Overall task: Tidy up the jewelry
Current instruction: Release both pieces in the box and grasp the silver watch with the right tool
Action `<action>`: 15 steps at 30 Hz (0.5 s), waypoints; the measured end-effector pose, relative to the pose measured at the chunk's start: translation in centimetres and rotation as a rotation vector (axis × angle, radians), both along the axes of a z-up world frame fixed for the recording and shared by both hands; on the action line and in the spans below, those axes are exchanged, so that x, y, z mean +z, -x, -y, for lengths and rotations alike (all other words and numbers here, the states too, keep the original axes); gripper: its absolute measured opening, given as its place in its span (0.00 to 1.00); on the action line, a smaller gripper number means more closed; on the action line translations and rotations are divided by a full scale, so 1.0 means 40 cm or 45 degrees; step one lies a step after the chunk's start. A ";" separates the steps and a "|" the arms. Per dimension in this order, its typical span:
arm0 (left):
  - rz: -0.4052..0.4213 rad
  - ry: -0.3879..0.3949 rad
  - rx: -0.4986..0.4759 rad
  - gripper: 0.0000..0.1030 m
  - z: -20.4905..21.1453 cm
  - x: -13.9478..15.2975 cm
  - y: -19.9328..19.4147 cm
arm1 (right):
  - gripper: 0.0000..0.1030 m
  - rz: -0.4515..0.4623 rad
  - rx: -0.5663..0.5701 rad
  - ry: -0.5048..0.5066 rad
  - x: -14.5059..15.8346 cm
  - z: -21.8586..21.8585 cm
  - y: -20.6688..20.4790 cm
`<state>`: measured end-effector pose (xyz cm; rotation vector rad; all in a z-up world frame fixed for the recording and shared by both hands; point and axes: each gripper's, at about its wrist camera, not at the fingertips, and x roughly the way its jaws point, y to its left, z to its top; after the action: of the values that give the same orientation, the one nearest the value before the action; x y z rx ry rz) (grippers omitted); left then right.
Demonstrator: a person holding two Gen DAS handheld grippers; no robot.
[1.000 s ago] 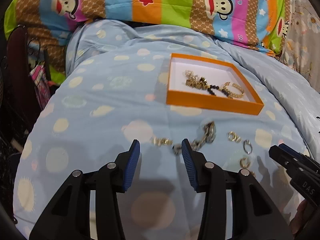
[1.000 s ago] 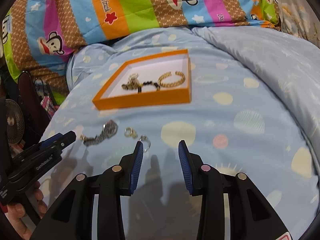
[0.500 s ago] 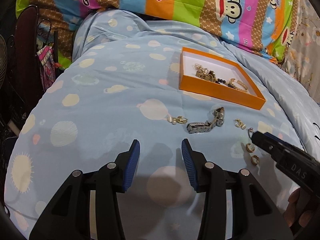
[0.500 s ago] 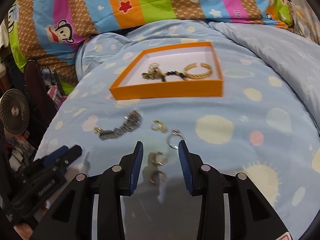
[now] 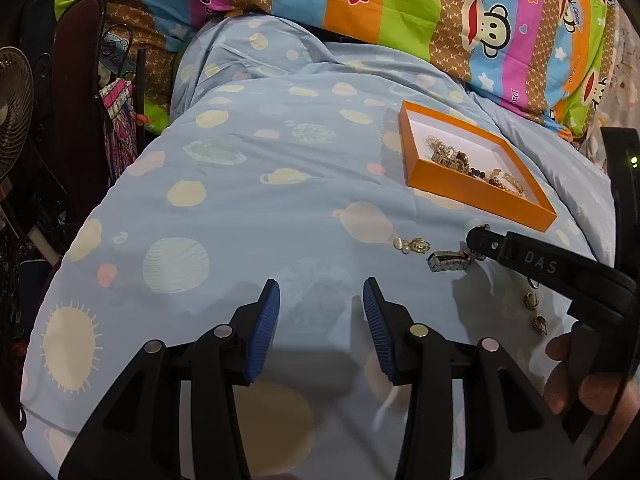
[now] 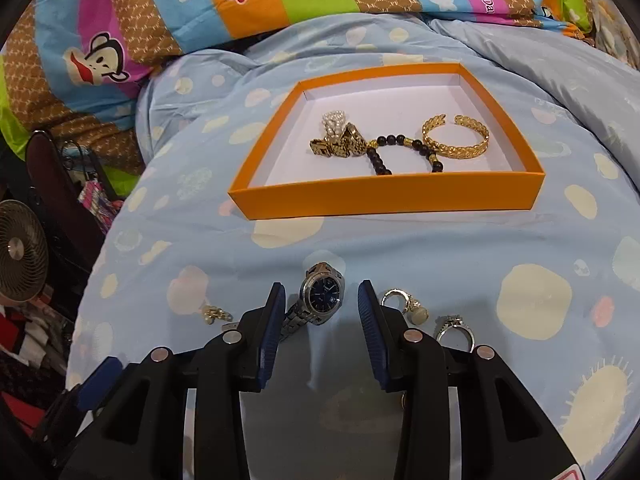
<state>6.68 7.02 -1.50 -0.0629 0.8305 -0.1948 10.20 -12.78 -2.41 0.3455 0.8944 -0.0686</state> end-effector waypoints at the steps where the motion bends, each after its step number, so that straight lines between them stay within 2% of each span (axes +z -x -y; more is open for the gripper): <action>1: 0.001 0.001 0.001 0.41 -0.002 0.000 -0.001 | 0.36 -0.003 0.001 0.017 0.000 -0.004 -0.002; 3: 0.002 0.003 0.003 0.41 -0.005 0.001 -0.001 | 0.33 -0.004 0.001 0.043 0.001 -0.007 -0.003; 5: 0.000 0.003 0.003 0.41 -0.006 0.000 -0.002 | 0.20 0.002 0.015 0.019 0.000 -0.003 0.001; 9: -0.004 0.000 -0.008 0.41 -0.003 0.000 -0.005 | 0.12 0.014 0.030 0.006 0.003 0.010 0.024; 15: -0.003 0.007 -0.058 0.41 0.031 0.013 -0.022 | 0.10 0.069 0.070 -0.027 0.030 0.034 0.100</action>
<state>7.58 5.77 -1.00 -0.0493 0.8345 -0.2397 6.19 -14.12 -1.20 0.3405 0.8507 0.0007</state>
